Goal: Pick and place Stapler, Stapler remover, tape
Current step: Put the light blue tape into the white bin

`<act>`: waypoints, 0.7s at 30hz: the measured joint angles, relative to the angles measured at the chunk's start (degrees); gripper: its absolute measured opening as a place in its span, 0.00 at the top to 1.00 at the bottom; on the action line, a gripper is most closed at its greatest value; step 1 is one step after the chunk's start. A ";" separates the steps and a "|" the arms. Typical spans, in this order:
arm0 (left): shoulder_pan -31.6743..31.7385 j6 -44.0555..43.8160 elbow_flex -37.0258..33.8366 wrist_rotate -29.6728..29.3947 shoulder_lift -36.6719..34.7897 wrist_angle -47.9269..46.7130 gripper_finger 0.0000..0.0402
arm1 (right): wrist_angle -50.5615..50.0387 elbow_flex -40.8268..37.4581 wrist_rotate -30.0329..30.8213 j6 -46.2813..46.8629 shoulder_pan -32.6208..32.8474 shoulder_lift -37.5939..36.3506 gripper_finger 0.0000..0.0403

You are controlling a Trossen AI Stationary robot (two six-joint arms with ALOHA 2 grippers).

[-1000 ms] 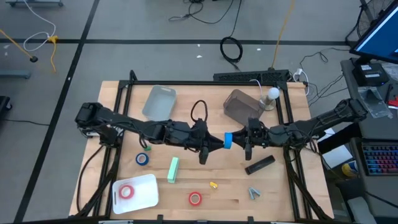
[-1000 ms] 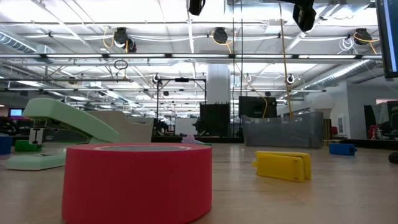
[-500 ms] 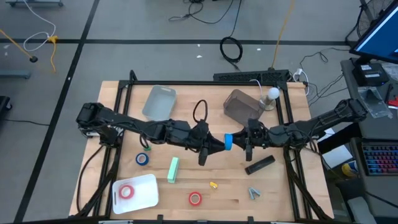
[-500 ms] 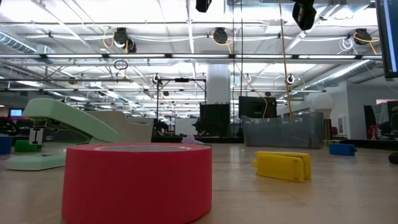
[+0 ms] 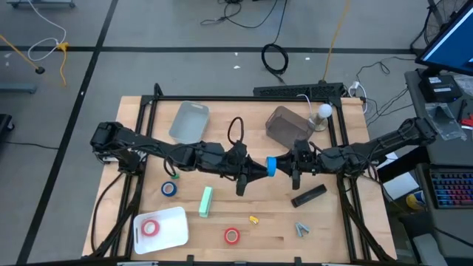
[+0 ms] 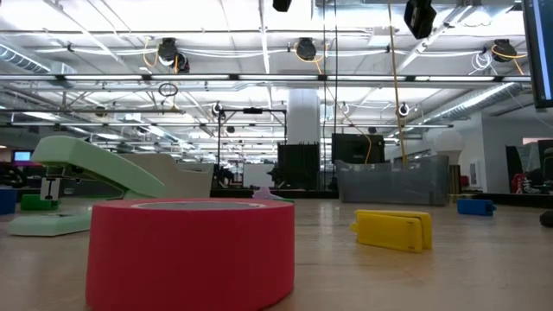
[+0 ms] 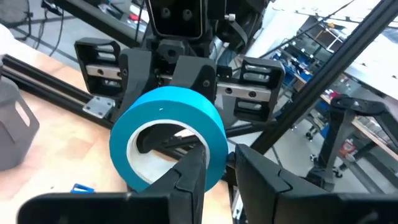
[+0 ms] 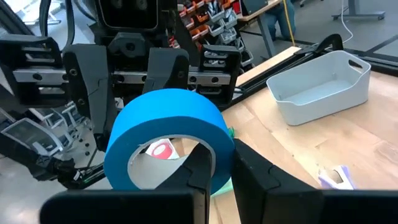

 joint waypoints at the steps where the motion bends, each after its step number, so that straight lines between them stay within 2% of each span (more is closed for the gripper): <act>1: 0.00 0.21 0.00 -0.22 0.00 -0.01 0.79 | 0.43 0.00 -0.05 0.08 -0.23 0.35 0.92; 14: -0.09 2.57 0.06 -3.39 0.18 -2.17 0.79 | 2.45 -0.06 0.03 0.00 -1.13 1.61 0.92; 21: 0.15 4.08 0.22 -2.52 -0.68 -5.73 0.79 | 2.08 -0.19 -2.41 1.57 -1.36 1.40 0.92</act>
